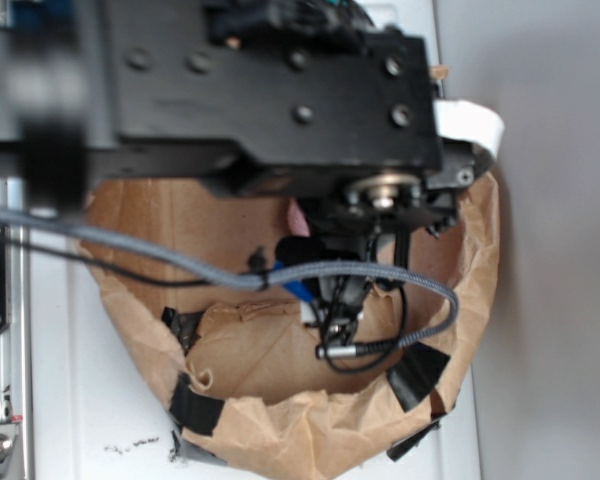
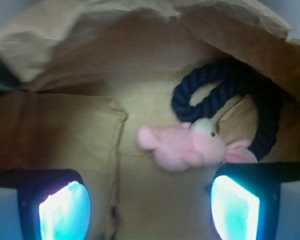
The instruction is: Grab the rock.
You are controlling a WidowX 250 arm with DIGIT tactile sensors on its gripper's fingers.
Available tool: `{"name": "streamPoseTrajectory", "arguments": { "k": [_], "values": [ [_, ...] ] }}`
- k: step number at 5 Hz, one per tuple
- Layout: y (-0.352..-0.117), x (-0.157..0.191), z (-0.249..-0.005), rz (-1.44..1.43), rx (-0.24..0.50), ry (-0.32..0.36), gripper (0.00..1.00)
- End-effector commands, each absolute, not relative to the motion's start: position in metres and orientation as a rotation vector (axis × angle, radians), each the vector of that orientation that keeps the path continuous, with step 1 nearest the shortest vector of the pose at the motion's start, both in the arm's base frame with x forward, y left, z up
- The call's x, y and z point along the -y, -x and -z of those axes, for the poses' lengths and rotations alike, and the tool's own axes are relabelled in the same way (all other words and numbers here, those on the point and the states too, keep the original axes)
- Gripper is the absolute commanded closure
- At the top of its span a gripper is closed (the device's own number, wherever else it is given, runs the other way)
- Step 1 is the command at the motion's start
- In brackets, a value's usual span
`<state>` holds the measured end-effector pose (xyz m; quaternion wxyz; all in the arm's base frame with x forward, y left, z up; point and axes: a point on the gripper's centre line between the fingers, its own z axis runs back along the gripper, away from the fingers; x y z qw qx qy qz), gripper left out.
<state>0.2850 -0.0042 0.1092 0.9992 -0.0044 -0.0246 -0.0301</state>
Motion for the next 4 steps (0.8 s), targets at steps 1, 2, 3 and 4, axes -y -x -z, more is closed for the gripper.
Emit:
{"name": "streamPoseTrajectory", "arguments": {
  "k": [1,2,3,4],
  "values": [
    [-0.284,-0.028,-0.108,0.137,0.011,-0.01,0.0],
    [-0.272,-0.037,-0.115,0.192,0.015,-0.034,0.0],
    [-0.272,-0.037,-0.115,0.192,0.015,-0.034,0.0],
    [-0.272,-0.037,-0.115,0.192,0.015,-0.034,0.0]
  ]
}}
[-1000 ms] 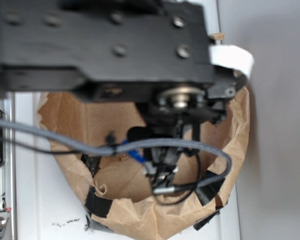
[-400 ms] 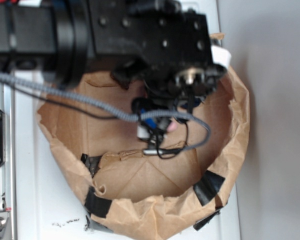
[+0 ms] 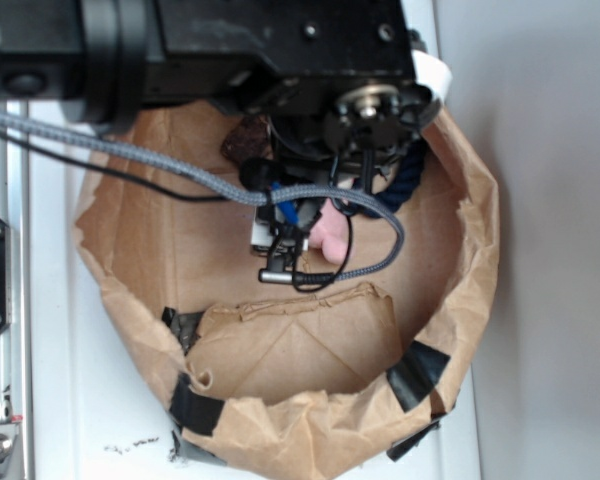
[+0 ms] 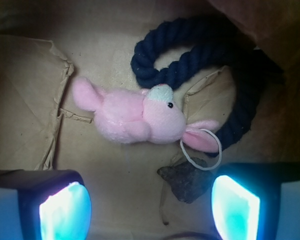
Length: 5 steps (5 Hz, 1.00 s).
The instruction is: Grab the rock.
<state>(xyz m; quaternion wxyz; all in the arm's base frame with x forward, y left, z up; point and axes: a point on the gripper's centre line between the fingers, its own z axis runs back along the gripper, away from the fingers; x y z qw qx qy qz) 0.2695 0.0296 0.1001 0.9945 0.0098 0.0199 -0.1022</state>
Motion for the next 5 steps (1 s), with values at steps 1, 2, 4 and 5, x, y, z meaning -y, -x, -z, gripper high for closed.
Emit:
{"name": "streamPoseTrajectory", "arguments": {
  "k": [1,2,4,5],
  "values": [
    [-0.272,-0.037,-0.115,0.192,0.015,-0.034,0.0],
    [-0.272,-0.037,-0.115,0.192,0.015,-0.034,0.0],
    [-0.275,-0.049,-0.103,0.366,0.075,0.079,0.0],
    [-0.269,-0.063,-0.1,0.383,0.087,0.076,0.0]
  ]
}}
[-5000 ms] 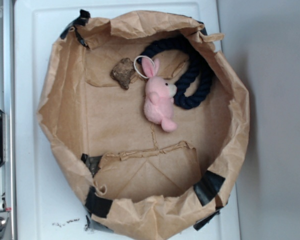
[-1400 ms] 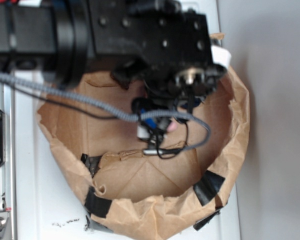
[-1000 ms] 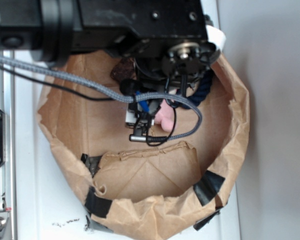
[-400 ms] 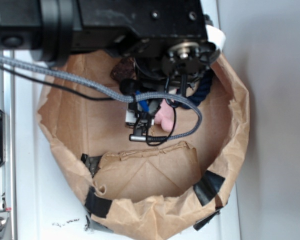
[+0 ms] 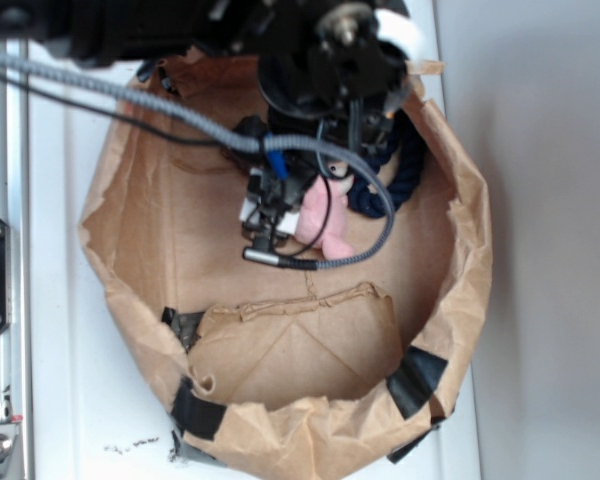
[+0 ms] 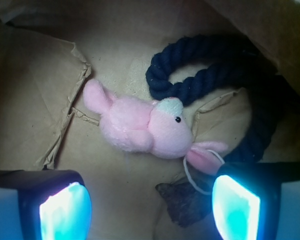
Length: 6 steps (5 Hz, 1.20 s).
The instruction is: Grab the rock.
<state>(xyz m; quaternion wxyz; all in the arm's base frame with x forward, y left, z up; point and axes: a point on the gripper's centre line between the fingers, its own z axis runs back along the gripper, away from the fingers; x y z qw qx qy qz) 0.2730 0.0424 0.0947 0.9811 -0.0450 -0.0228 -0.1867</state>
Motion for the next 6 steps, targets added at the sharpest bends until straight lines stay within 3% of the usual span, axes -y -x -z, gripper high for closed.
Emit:
{"name": "streamPoseTrajectory", "arguments": {
  "k": [1,2,3,4,6],
  "values": [
    [-0.255,-0.064,-0.091,0.416,0.12,0.05,0.0],
    [-0.239,-0.048,-0.094,0.444,0.167,0.027,0.0],
    [-0.242,-0.043,-0.097,0.451,0.167,0.038,0.0],
    [-0.255,-0.045,-0.099,0.421,0.17,0.046,0.0],
    [-0.273,-0.069,-0.081,0.427,0.159,0.036,0.0]
  ]
}}
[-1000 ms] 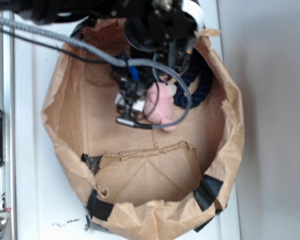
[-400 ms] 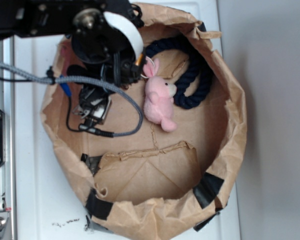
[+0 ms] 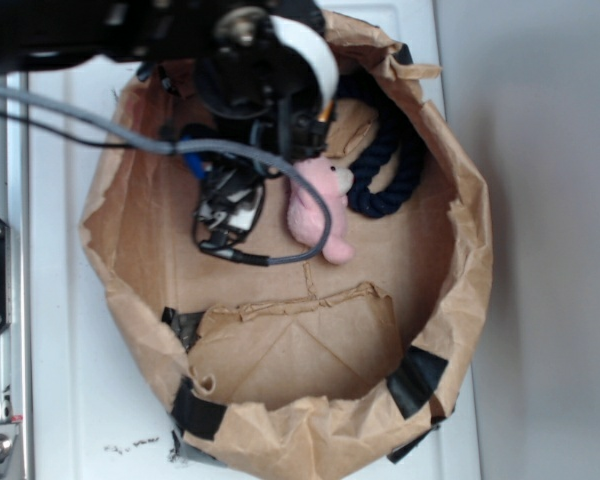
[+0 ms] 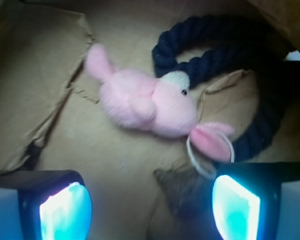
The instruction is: Grab the rock.
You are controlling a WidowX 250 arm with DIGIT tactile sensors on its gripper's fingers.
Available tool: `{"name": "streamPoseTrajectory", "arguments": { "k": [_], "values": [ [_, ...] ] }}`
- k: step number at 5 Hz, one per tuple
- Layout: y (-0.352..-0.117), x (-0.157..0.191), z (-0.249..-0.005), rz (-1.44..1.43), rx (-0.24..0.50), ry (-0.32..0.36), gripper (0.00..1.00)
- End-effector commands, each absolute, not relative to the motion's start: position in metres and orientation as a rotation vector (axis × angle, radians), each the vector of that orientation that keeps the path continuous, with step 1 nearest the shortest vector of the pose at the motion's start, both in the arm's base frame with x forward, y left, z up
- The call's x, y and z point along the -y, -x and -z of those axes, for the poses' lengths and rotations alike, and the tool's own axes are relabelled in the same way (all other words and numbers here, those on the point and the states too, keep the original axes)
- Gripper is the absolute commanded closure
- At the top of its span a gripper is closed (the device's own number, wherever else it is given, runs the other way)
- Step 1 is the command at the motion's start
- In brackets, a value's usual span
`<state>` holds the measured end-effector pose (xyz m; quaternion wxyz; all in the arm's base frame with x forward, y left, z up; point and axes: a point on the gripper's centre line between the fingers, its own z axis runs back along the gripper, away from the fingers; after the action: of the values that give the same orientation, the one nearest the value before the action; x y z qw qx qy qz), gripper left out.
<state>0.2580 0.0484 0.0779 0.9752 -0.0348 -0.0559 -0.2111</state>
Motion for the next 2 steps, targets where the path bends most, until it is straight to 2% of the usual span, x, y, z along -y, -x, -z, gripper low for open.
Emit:
{"name": "streamPoseTrajectory", "arguments": {
  "k": [1,2],
  "values": [
    [-0.268,-0.076,-0.069,0.44,0.171,0.004,0.0],
    [-0.269,-0.074,-0.055,0.444,0.181,-0.029,0.0]
  ]
}}
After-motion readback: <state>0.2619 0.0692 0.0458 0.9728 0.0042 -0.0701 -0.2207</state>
